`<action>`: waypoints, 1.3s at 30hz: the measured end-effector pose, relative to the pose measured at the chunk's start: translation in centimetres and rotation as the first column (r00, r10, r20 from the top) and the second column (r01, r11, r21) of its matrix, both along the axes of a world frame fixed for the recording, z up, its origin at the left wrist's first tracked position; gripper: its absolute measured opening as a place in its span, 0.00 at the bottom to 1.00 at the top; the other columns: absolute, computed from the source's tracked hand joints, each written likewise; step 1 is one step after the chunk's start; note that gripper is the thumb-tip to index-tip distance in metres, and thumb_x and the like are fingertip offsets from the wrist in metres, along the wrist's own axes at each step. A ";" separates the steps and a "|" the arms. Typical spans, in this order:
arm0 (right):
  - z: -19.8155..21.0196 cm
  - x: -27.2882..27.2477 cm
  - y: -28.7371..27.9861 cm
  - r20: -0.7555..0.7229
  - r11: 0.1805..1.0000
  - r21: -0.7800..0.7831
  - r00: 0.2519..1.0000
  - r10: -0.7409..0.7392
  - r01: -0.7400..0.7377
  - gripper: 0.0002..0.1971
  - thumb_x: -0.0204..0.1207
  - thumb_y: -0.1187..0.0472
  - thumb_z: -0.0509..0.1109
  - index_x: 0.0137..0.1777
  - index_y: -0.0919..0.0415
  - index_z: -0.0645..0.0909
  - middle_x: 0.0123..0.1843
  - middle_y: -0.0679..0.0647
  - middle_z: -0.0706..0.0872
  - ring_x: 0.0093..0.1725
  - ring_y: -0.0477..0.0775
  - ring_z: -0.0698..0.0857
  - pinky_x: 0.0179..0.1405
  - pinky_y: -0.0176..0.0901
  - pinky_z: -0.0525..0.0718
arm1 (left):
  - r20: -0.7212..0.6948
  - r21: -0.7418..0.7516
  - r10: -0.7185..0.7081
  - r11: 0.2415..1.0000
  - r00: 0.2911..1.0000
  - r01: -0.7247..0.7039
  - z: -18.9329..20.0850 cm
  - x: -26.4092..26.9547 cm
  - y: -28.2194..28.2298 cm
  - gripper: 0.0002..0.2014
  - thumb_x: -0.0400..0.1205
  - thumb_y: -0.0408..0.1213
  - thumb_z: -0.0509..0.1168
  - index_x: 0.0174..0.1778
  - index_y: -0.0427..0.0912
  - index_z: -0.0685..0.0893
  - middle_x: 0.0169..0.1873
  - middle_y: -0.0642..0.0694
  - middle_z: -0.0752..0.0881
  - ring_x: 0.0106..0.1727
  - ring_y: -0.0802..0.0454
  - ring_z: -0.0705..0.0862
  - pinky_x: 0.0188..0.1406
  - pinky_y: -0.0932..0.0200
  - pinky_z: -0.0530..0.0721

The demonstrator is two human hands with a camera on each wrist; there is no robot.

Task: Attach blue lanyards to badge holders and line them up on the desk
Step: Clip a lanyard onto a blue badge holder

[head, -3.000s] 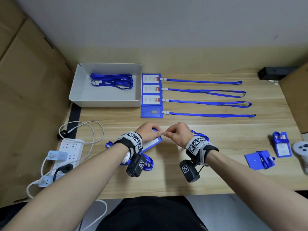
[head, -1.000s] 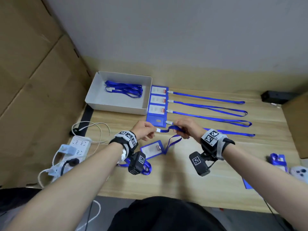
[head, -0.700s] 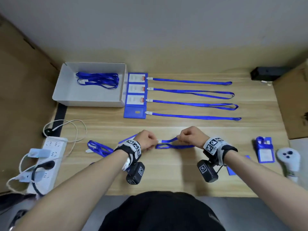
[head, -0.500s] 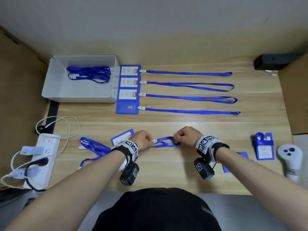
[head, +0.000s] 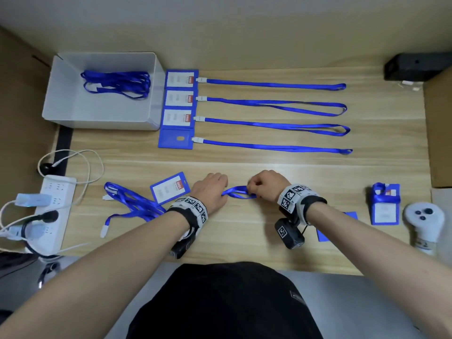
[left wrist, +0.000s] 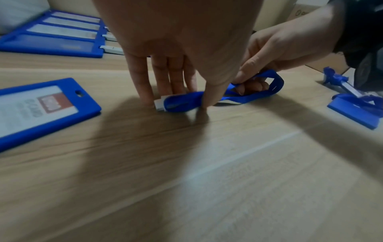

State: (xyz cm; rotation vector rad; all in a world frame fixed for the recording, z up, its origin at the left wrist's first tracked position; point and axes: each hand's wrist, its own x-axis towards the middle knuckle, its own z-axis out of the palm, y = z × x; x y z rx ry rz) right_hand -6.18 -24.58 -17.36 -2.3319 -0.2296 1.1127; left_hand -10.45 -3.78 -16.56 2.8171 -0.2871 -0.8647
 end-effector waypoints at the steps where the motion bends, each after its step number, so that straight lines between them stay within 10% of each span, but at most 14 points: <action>1: 0.0 0.0 -0.1 -0.004 1.000 0.011 1.000 -0.014 0.014 0.08 0.71 0.53 0.69 0.34 0.45 0.87 0.31 0.43 0.86 0.41 0.51 0.85 0.45 0.44 0.84 | -0.005 -0.009 -0.013 1.000 1.000 0.013 0.0 0.1 0.0 0.11 0.79 0.42 0.63 0.57 0.47 0.75 0.55 0.49 0.79 0.60 0.46 0.75 0.46 0.49 0.76; 15: 0.4 -1.3 0.1 -0.004 0.970 0.075 0.973 -0.230 0.230 0.17 0.70 0.41 0.77 0.28 0.51 0.84 0.37 0.48 0.91 0.45 0.53 0.88 0.51 0.50 0.85 | -0.115 -0.126 -0.076 0.990 0.990 0.062 1.2 1.2 5.5 0.07 0.79 0.36 0.66 0.51 0.47 0.86 0.51 0.51 0.85 0.55 0.48 0.82 0.48 0.59 0.75; 21: 3.6 -1.2 2.5 0.066 0.956 0.057 0.955 -0.291 0.287 0.21 0.75 0.43 0.75 0.32 0.62 0.81 0.29 0.52 0.78 0.33 0.53 0.75 0.37 0.46 0.73 | -0.056 -0.155 -0.133 0.980 0.990 0.123 4.8 3.4 10.9 0.07 0.78 0.37 0.68 0.51 0.47 0.87 0.49 0.51 0.87 0.52 0.49 0.84 0.46 0.59 0.78; 39: 16.8 9.4 25.3 0.089 0.940 0.187 0.948 -0.306 0.286 0.11 0.80 0.55 0.73 0.43 0.63 0.89 0.34 0.51 0.86 0.34 0.46 0.82 0.37 0.35 0.81 | 0.195 -0.204 -0.038 0.976 0.980 0.078 14.2 14.6 36.0 0.07 0.80 0.30 0.69 0.50 0.45 0.87 0.51 0.50 0.85 0.52 0.51 0.82 0.56 0.53 0.82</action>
